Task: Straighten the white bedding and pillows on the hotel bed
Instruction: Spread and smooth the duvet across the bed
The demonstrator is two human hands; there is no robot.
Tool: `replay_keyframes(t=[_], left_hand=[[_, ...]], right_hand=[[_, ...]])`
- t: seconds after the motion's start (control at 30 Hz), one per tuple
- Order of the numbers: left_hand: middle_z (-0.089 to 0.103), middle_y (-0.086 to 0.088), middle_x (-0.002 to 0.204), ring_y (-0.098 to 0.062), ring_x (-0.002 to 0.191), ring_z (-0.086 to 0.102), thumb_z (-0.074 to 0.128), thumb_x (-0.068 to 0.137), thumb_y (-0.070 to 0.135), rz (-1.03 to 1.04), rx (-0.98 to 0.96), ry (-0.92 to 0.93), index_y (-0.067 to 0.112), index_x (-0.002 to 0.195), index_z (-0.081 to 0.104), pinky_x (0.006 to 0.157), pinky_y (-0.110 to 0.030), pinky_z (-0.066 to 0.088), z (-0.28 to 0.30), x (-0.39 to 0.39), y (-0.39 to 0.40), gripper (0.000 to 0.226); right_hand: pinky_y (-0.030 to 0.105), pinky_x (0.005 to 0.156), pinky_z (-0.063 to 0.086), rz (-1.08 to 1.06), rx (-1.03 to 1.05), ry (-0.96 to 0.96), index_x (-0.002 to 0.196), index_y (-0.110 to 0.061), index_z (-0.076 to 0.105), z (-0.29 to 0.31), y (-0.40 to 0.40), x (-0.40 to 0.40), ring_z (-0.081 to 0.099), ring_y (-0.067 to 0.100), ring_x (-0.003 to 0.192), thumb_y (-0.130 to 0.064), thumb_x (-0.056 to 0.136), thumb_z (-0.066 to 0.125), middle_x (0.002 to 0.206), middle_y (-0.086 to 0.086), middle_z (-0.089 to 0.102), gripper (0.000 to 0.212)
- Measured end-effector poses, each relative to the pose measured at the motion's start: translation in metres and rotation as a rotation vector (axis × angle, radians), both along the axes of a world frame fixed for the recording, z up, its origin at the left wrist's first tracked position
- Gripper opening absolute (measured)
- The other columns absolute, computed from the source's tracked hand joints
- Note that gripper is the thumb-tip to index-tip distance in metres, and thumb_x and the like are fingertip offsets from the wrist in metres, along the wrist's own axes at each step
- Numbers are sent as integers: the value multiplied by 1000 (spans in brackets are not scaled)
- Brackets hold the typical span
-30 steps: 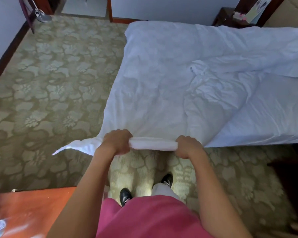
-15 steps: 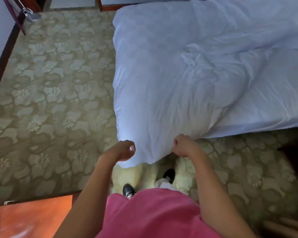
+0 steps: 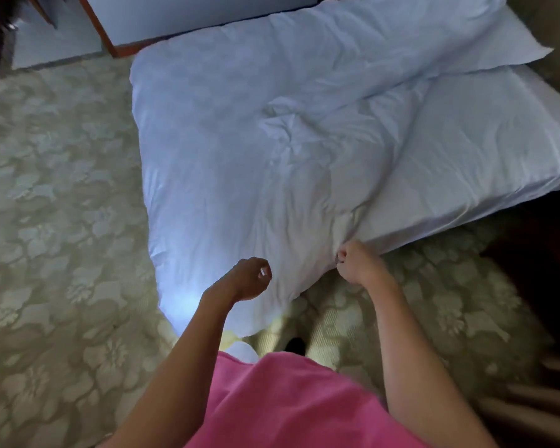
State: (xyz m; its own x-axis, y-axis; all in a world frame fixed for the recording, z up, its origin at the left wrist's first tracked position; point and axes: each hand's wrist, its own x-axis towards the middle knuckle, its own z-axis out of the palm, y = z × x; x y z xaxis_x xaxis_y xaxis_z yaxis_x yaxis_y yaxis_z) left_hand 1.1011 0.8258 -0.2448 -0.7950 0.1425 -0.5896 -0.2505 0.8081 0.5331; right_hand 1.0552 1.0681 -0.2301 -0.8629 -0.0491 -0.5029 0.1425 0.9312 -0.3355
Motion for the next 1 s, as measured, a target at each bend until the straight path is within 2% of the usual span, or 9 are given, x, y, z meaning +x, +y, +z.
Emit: replay_keyframes(t=[0.17, 0.33, 0.47, 0.6, 0.7, 0.8, 0.93, 1.0], left_hand=[[69, -10, 95, -25, 83, 69, 49, 93, 15, -79, 22, 49, 26, 81, 59, 82, -39, 58, 5, -56, 53, 19], [69, -11, 94, -26, 79, 70, 49, 92, 17, -129, 23, 54, 33, 73, 56, 80, -43, 59, 2, -110, 89, 26], [71, -12, 94, -26, 80, 70, 48, 94, 14, -132, 11, 24, 19, 85, 62, 82, -40, 58, -7, -159, 111, 17], [70, -14, 98, -28, 84, 69, 48, 92, 14, -69, 17, 16, 24, 80, 60, 84, -42, 58, -19, -227, 133, 19], [68, -15, 103, -29, 89, 67, 49, 93, 15, -27, 23, 43, 21, 85, 60, 88, -44, 56, -21, -284, 155, 15], [70, -14, 99, -20, 76, 66, 49, 94, 15, 14, 71, 40, 19, 87, 59, 82, -35, 57, -19, -334, 178, 13], [69, -13, 99, -26, 81, 68, 48, 93, 20, 80, 92, 51, 24, 83, 57, 83, -42, 58, -17, -387, 189, 14], [72, -12, 95, -22, 74, 69, 49, 94, 18, 124, 94, 42, 21, 84, 58, 80, -37, 58, -17, -402, 184, 14]], right_hand=[[31, 69, 41, -65, 4, 62, 62, -22, 35, 16, 45, -34, 50, 27, 77, -20, 89, 53, 83, 8, 53, 33], [30, 72, 38, -30, -3, 91, 65, -22, 39, 21, 72, -72, 53, 28, 83, -17, 91, 55, 79, 2, 53, 31], [32, 73, 41, 19, -25, 73, 67, -26, 40, 13, 78, -124, 57, 28, 85, -23, 90, 55, 85, 2, 55, 27], [31, 69, 40, 75, -19, 48, 71, -22, 44, 13, 92, -190, 52, 24, 78, -20, 90, 55, 75, -3, 50, 21], [30, 69, 39, 119, 9, 10, 70, -23, 42, 18, 112, -244, 51, 23, 77, -20, 90, 57, 77, -2, 51, 25], [35, 71, 43, 134, 6, -21, 69, -23, 42, 22, 135, -298, 49, 21, 75, -21, 90, 58, 74, -2, 49, 27], [35, 73, 46, 140, 34, -23, 69, -22, 43, 17, 153, -364, 52, 22, 76, -24, 89, 59, 80, 1, 55, 26], [32, 72, 45, 162, 42, -40, 67, -23, 42, 10, 152, -390, 54, 24, 78, -25, 87, 60, 82, 2, 57, 27]])
